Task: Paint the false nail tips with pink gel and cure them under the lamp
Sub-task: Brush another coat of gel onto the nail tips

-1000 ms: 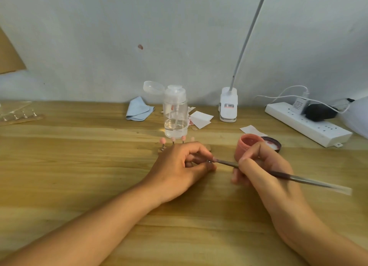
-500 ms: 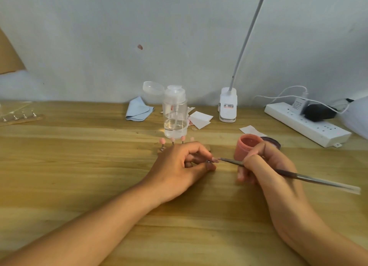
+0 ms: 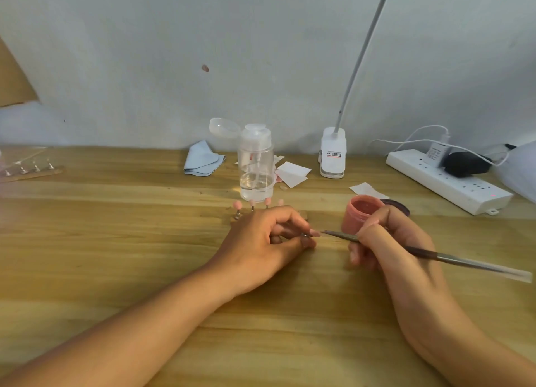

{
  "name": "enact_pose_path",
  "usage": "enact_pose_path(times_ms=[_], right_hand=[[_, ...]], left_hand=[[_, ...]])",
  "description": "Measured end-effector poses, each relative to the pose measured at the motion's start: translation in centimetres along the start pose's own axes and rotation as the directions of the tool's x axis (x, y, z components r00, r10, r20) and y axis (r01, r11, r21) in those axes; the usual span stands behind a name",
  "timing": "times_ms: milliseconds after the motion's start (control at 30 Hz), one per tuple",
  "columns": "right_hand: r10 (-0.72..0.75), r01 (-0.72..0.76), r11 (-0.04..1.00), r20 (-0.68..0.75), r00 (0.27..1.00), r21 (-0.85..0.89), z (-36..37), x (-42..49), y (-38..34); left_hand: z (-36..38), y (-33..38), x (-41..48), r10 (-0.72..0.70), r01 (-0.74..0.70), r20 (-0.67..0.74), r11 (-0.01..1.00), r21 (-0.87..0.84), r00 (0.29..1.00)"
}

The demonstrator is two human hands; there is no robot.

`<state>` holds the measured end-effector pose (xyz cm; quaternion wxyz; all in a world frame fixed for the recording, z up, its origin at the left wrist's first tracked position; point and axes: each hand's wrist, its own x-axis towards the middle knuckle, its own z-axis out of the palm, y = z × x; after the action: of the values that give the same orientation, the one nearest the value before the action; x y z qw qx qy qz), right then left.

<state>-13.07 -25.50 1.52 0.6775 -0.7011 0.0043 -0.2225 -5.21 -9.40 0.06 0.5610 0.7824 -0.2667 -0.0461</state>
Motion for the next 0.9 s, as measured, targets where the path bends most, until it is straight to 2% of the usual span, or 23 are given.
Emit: enact_pose_path(times_ms=[267,467,633,900], right_hand=[[0.008,-0.008,0.999,0.017,1.000,-0.031,-0.04,-0.07,0.08],[0.010,-0.011,1.000,-0.037,0.999,-0.006,-0.04,0.03,-0.06],[0.044,-0.044,0.999,0.022,0.999,-0.005,0.17,-0.10,-0.33],[0.064,-0.064,0.998,0.040,0.997,-0.023,0.15,-0.18,-0.47]], left_hand=[[0.02,-0.07,-0.02,0.008,-0.008,0.001,1.000,0.020,1.000],[-0.01,0.14,-0.05,0.014,-0.014,0.007,1.000,0.016,1.000],[-0.05,0.32,-0.18,0.014,-0.014,0.002,1.000,0.018,1.000],[-0.03,0.54,-0.27,0.008,-0.008,0.004,1.000,0.030,1.000]])
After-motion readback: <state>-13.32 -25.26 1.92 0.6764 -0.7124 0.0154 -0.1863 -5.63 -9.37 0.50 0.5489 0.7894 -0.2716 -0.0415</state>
